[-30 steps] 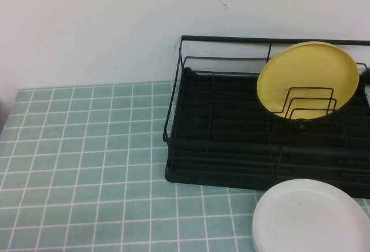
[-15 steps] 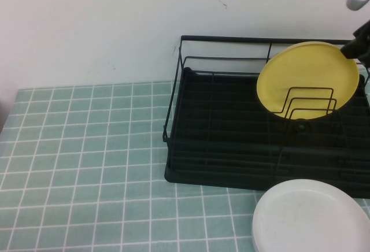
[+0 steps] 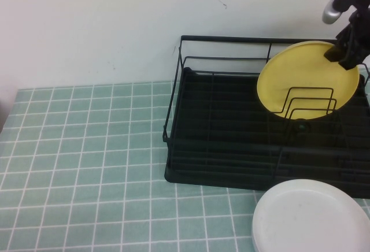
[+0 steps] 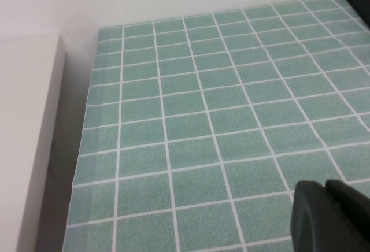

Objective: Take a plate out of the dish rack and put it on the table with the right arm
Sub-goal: Grasp the plate from the shelf

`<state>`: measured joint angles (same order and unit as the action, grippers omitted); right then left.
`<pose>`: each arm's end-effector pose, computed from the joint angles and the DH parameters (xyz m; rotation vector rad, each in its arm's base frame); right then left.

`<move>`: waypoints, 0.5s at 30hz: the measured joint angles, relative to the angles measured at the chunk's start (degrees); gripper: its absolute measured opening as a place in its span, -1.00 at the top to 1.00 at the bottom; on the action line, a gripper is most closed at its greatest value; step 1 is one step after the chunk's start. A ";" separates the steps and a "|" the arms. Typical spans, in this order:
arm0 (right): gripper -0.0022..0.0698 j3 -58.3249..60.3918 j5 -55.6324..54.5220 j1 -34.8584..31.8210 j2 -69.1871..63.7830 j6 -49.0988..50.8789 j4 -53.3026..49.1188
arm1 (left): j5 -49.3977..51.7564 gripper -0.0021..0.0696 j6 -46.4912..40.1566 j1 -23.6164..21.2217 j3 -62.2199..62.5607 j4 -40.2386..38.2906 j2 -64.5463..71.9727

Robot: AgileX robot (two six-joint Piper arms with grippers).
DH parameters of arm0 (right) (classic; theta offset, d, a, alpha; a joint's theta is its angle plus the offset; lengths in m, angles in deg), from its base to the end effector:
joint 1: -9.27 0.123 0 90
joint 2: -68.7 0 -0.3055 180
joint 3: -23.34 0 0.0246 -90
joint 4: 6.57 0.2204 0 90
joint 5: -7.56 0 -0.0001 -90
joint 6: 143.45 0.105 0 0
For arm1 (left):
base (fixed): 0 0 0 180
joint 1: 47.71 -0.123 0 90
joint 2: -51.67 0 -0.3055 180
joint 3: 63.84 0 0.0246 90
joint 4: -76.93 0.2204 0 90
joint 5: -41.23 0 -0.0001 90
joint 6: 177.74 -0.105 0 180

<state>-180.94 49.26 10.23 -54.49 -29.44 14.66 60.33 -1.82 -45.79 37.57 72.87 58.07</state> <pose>0.4556 0.0330 0.2923 -1.1228 2.1090 -0.1071 0.0155 -0.0030 0.1752 0.0507 1.8154 -0.0418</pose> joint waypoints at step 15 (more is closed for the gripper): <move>0.59 -0.29 0.11 0.00 -1.58 -2.20 -0.17 | 0.00 0.95 0.00 0.00 0.00 0.00 0.00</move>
<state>-181.22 49.36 10.23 -56.07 -31.64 14.49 60.33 -1.82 -45.79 37.57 72.87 58.07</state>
